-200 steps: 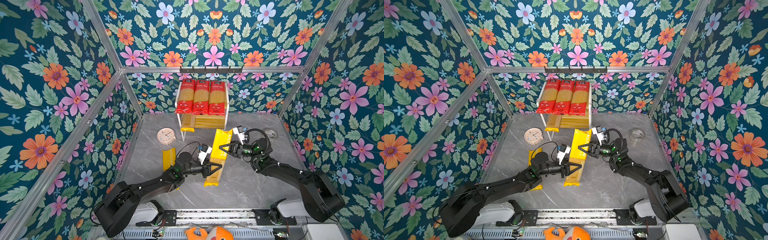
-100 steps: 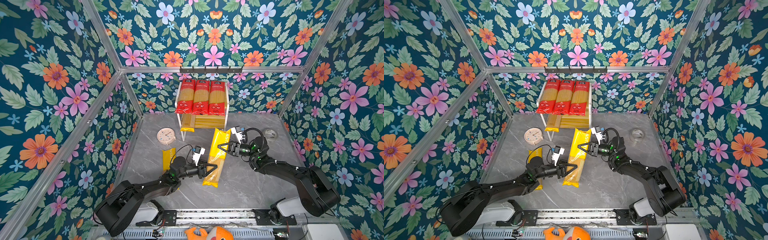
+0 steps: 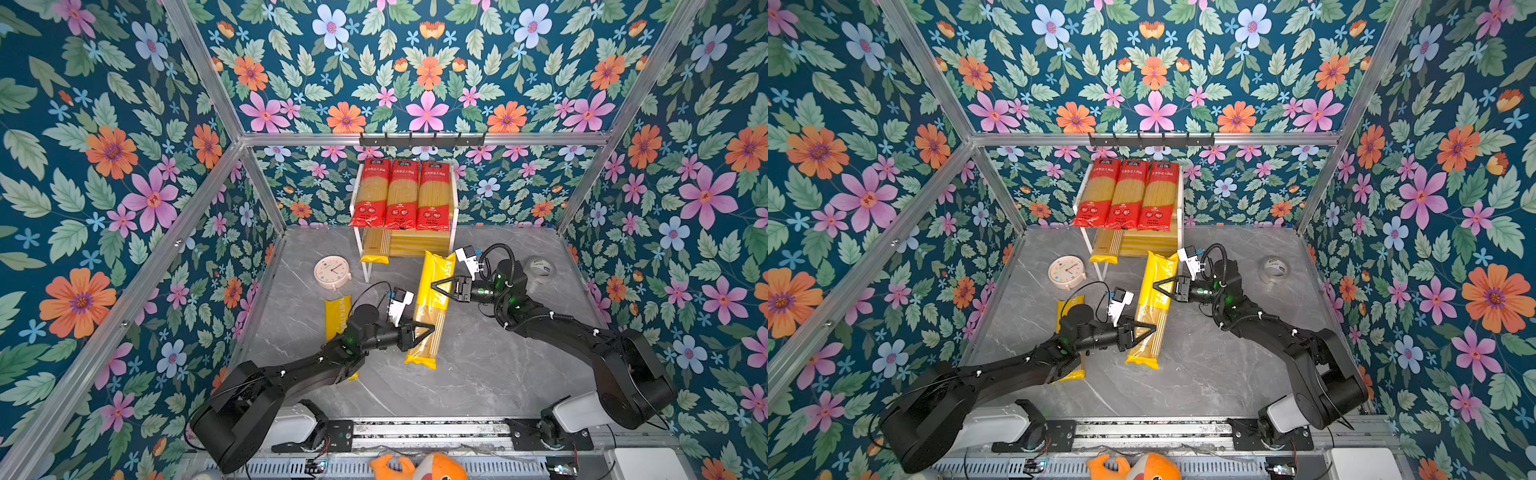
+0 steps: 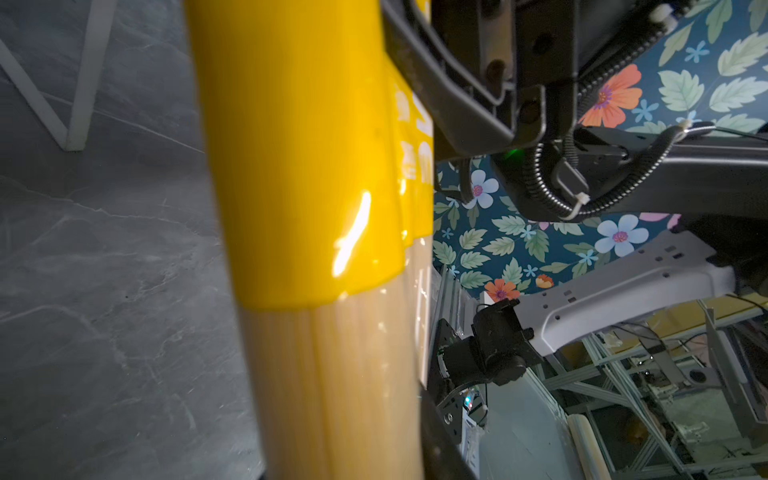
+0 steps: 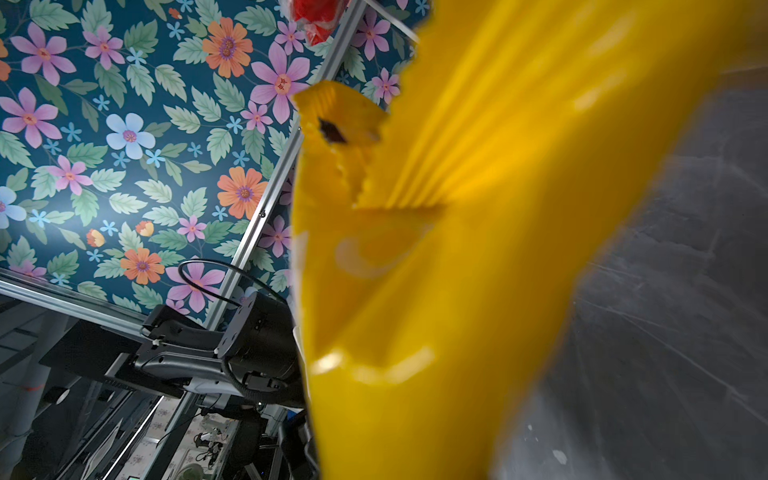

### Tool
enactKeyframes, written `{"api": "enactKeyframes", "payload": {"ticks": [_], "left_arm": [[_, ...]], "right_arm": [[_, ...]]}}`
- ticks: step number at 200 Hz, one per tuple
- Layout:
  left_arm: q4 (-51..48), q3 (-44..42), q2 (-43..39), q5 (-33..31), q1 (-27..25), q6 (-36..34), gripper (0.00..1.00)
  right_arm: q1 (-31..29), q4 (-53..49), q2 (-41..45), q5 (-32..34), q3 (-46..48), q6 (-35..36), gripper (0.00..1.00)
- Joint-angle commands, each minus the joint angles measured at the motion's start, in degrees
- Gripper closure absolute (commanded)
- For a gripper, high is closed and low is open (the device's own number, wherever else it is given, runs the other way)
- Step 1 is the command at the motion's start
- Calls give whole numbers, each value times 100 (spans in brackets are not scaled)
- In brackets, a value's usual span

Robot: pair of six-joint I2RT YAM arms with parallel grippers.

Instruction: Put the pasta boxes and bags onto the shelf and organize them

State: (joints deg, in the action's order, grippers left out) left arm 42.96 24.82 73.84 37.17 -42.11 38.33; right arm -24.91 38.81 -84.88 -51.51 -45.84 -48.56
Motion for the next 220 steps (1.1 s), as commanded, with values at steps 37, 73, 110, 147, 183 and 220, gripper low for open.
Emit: {"api": "enactKeyframes", "payload": {"ticks": [37,73,110,147,183,220], "left_arm": [[1915,-510,251,63,-16,875,96],[2839,-977,300,-626,6,1597,99],[3799,-1216,702,-1253,10,2359,99],[3392,-798,653,-1404,45,2424,96],[2210,-231,313,-1545,151,2050,91],[2173,150,483,-1364,443,2218,90]], "right_arm": [[-28,-600,199,516,145,-190,39],[-14,-351,607,688,958,-369,19],[-120,21,1073,1001,1881,-678,19],[-889,-255,1539,1536,2067,-545,20],[-1067,-170,1865,1725,2167,-710,25],[-1146,376,1604,1521,2019,-1074,31]]}}
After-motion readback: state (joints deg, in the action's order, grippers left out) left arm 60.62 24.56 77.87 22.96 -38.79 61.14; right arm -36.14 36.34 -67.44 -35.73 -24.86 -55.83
